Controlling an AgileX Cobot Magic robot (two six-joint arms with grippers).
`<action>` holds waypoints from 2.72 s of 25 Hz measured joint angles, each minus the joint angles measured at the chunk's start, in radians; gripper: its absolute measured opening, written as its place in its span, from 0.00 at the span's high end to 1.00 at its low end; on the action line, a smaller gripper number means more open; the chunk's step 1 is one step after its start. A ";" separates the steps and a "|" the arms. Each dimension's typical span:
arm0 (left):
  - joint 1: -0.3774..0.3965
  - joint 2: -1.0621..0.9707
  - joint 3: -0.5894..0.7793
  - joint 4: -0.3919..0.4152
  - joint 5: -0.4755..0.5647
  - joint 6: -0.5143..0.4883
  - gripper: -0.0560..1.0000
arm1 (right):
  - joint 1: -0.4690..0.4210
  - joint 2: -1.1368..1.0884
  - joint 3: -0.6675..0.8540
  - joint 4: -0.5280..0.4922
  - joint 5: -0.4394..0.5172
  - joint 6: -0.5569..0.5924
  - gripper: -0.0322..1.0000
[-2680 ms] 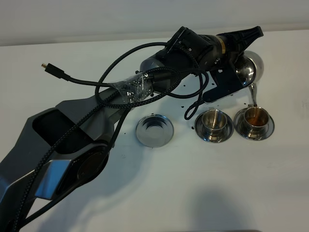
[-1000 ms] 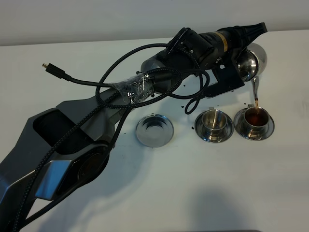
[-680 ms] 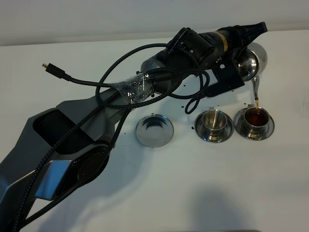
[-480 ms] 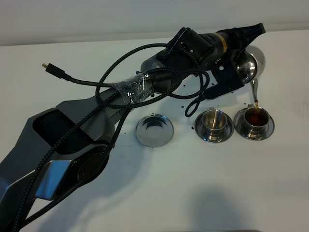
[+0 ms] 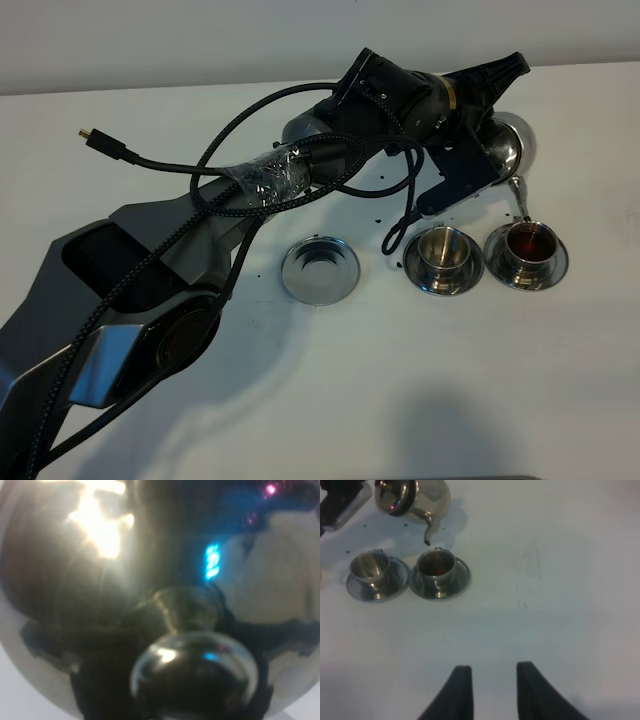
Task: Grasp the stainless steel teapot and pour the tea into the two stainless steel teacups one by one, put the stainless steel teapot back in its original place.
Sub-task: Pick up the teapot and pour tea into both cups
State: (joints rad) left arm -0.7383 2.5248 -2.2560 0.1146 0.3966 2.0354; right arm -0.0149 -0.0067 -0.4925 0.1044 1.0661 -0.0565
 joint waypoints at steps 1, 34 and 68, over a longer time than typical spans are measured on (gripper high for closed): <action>0.002 0.000 0.000 -0.002 0.003 -0.015 0.74 | 0.000 0.000 0.000 0.000 0.000 0.000 0.76; 0.045 -0.146 0.000 -0.042 0.472 -0.811 0.74 | 0.000 0.000 0.000 0.000 0.000 0.000 0.76; 0.119 -0.211 -0.005 -0.058 0.766 -0.837 0.74 | 0.000 0.000 0.000 0.000 0.000 0.000 0.76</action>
State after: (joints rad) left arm -0.6192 2.3133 -2.2607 0.0566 1.1626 1.1984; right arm -0.0149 -0.0067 -0.4925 0.1044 1.0661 -0.0566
